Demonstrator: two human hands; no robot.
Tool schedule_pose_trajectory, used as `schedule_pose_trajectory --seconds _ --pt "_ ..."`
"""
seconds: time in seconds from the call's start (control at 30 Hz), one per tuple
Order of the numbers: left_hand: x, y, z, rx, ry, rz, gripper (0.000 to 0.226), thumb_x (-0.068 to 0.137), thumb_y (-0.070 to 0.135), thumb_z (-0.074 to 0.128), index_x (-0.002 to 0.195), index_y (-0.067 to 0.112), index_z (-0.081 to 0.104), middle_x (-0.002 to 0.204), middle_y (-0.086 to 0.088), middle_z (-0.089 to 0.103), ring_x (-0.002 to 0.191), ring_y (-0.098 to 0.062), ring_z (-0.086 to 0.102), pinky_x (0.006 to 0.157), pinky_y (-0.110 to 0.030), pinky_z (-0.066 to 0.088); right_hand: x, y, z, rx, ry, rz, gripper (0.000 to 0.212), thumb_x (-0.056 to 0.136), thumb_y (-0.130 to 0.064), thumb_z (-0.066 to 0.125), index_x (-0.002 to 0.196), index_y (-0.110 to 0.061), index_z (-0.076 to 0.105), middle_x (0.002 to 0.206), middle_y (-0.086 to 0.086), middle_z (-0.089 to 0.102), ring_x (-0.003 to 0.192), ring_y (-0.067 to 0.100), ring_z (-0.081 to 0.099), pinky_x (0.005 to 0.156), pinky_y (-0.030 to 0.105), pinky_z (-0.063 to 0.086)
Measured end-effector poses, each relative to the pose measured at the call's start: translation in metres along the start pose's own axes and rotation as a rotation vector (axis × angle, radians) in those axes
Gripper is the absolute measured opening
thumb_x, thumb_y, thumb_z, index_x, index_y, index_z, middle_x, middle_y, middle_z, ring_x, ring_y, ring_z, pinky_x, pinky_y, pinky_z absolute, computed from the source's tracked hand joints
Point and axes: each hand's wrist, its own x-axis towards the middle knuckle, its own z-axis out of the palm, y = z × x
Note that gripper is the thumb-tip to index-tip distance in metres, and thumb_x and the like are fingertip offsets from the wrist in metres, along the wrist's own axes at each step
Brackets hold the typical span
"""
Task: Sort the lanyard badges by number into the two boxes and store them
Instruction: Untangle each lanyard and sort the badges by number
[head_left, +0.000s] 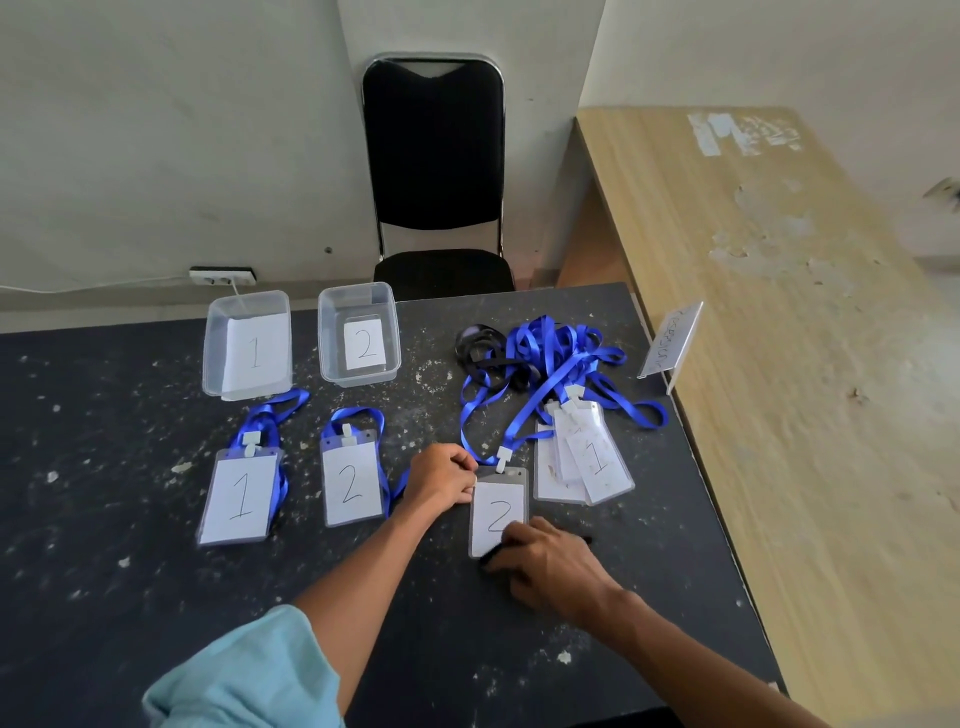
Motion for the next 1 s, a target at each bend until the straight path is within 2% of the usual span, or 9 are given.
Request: schedule_pose_trajectory --seconds 0.07,0.17,0.27,0.37,0.5,0.57,0.73,0.9,1.0 --pt "0.001 0.000 0.000 0.001 -0.005 -0.004 0.019 0.080 -0.011 0.064 0.082 0.006 0.071 0.083 -0.015 0.073 0.074 -0.023 0.075 0.066 -0.034 0.064 0.003 0.005 -0.009 0.067 0.078 0.098 0.034 0.095 -0.032 0.049 0.125 -0.042 0.058 0.119 -0.012 0.052 0.108 0.015 0.049 0.075 0.029 0.048" --pt "0.002 0.000 -0.001 0.011 -0.015 0.011 0.018 0.081 -0.010 0.064 0.083 0.006 0.072 0.084 -0.012 0.073 0.074 -0.020 0.073 0.064 -0.030 0.063 0.020 0.013 -0.020 0.129 0.239 0.358 0.033 0.101 -0.032 0.045 0.131 -0.042 0.055 0.123 -0.011 0.051 0.108 0.016 0.048 0.080 0.032 0.052" --pt "0.002 -0.001 0.000 0.016 -0.015 0.016 0.017 0.081 -0.009 0.063 0.084 0.005 0.071 0.084 -0.012 0.073 0.071 -0.019 0.072 0.065 -0.030 0.063 0.028 0.004 -0.018 0.045 0.146 0.323 0.037 0.100 -0.024 0.047 0.132 -0.040 0.055 0.129 -0.008 0.049 0.110 0.019 0.047 0.081 0.036 0.053" --pt "0.004 -0.001 0.000 0.018 -0.018 0.015 0.017 0.082 -0.008 0.063 0.085 0.006 0.071 0.085 -0.014 0.073 0.072 -0.021 0.072 0.067 -0.032 0.063 0.021 0.001 -0.016 0.065 0.072 0.233 0.037 0.097 -0.026 0.051 0.130 -0.041 0.058 0.128 -0.009 0.050 0.111 0.017 0.047 0.079 0.031 0.050" --pt "0.005 -0.003 0.001 0.021 -0.022 0.036 0.016 0.083 -0.008 0.065 0.082 0.006 0.070 0.084 -0.013 0.072 0.075 -0.023 0.074 0.066 -0.034 0.063 0.036 0.012 -0.023 0.182 0.253 0.491 0.034 0.100 -0.024 0.047 0.130 -0.036 0.058 0.122 -0.007 0.052 0.109 0.017 0.049 0.084 0.034 0.052" --pt "0.005 -0.004 0.002 0.023 -0.017 0.044 0.015 0.083 -0.008 0.065 0.080 0.006 0.070 0.085 -0.013 0.072 0.075 -0.024 0.074 0.065 -0.035 0.063 0.042 0.010 -0.025 0.139 0.256 0.566 0.038 0.100 -0.018 0.045 0.133 -0.032 0.056 0.125 -0.004 0.051 0.109 0.020 0.048 0.084 0.039 0.053" --pt "0.005 -0.003 0.003 0.013 -0.004 0.015 0.015 0.082 -0.008 0.065 0.085 0.006 0.070 0.083 -0.013 0.071 0.074 -0.021 0.073 0.066 -0.032 0.063 0.026 -0.006 -0.017 0.057 0.068 0.252 0.037 0.098 -0.024 0.051 0.130 -0.039 0.058 0.129 -0.007 0.049 0.111 0.019 0.046 0.079 0.033 0.050" --pt "0.005 -0.004 -0.001 0.007 -0.027 0.024 0.015 0.085 -0.008 0.064 0.082 0.005 0.071 0.083 -0.012 0.071 0.074 -0.020 0.072 0.058 -0.025 0.060 0.045 0.001 -0.020 0.146 0.255 0.422 0.032 0.102 -0.028 0.045 0.131 -0.036 0.057 0.128 -0.008 0.052 0.112 0.018 0.048 0.083 0.032 0.052" --pt "0.007 -0.004 -0.002 -0.006 -0.014 0.005 0.015 0.083 -0.007 0.065 0.082 0.006 0.071 0.079 -0.012 0.072 0.067 -0.018 0.072 0.059 -0.025 0.060 0.047 -0.008 -0.010 0.036 0.169 0.277 0.037 0.099 -0.019 0.048 0.130 -0.038 0.057 0.130 -0.006 0.050 0.115 0.023 0.047 0.084 0.036 0.053"
